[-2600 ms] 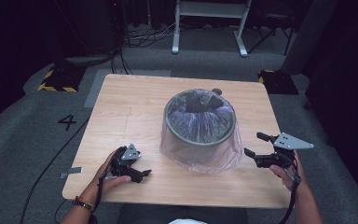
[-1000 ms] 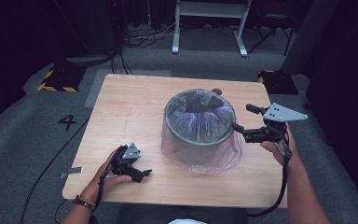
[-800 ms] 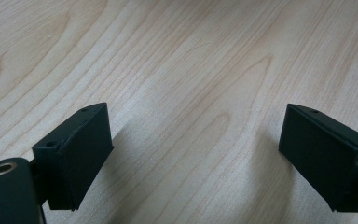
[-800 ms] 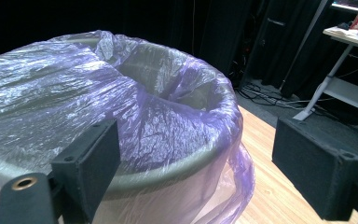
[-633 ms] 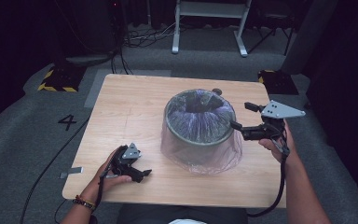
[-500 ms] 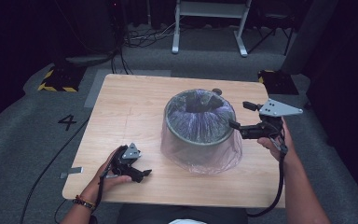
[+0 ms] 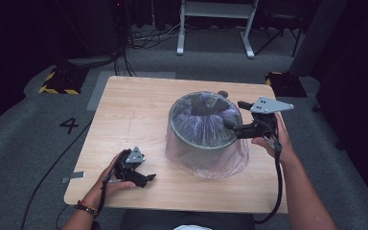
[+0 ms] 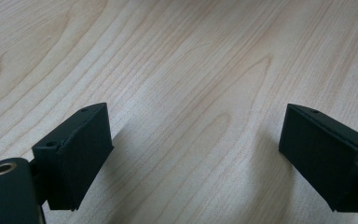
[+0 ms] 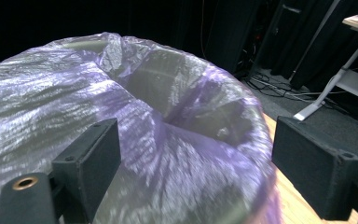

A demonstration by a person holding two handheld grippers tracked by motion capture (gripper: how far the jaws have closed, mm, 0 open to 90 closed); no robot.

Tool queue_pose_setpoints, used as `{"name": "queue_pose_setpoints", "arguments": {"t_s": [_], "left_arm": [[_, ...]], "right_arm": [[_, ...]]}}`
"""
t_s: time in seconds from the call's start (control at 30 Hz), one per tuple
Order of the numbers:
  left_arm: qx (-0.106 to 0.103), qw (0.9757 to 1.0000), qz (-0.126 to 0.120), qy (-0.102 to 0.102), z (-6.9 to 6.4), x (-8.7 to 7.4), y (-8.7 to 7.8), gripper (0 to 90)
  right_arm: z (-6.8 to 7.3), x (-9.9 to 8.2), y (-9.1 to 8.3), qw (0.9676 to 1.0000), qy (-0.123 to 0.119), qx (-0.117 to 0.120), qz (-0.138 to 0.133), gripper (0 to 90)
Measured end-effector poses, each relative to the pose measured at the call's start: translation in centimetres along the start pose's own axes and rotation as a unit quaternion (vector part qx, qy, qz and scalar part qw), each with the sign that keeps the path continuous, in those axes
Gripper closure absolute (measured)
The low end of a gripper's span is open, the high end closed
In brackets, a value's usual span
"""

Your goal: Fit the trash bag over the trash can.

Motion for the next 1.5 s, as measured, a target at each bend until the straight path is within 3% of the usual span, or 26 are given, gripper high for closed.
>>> {"name": "queue_pose_setpoints", "arguments": {"t_s": [0.23, 0.37, 0.5, 0.67, 0.83, 1.07, 1.13, 1.33, 1.5], "left_arm": [[0.0, 1.0, 0.0, 0.0, 0.0, 0.0, 0.0, 9.2], [0.0, 1.0, 0.0, 0.0, 0.0, 0.0, 0.0, 9.2], [0.0, 1.0, 0.0, 0.0, 0.0, 0.0, 0.0, 9.2], [0.0, 1.0, 0.0, 0.0, 0.0, 0.0, 0.0, 9.2], [0.0, 1.0, 0.0, 0.0, 0.0, 0.0, 0.0, 9.2], [0.0, 1.0, 0.001, 0.001, 0.0, 0.0, 0.0, 9.1], [0.0, 1.0, 0.001, 0.001, 0.0, 0.0, 0.0, 9.1], [-0.001, 1.0, 0.0, 0.002, 0.0, 0.0, 0.0, 9.0], [-0.002, 1.0, 0.0, 0.002, 0.1, 0.0, 0.0, 9.0]], "right_arm": [[1.0, 0.1, 1.6, 0.9995, -0.008, 0.011, 0.03, 15.5], [1.4, 0.0, 2.6, 0.9976, -0.004, 0.009, 0.069, 15.7], [1.8, 0.0, 3.2, 0.9946, 0.002, 0.02, 0.102, 16.0], [1.9, -0.1, 3.9, 0.988, 0.019, 0.03, 0.15, 15.6], [1.9, -0.2, 4.6, 0.9804, 0.021, 0.028, 0.194, 16.0], [1.8, -0.7, 5.6, 0.9653, 0.014, 0.013, 0.261, 15.4], [1.7, -0.7, 5.6, 0.9625, 0.013, 0.01, 0.271, 16.0], [1.7, -0.9, 5.9, 0.9591, -0.004, -0.007, 0.283, 15.8], [1.8, -1.0, 6.2, 0.9539, -0.019, -0.021, 0.299, 14.9]]}}
Point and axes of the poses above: each handheld gripper's, and its own axes: y roughly forward along the jaws, x roughly out of its top, z roughly to its left, the point moved 6 cm from there along y, roughly forward along the jaws, and after that the axes turned 10 degrees about y, right-handed, at the moved point
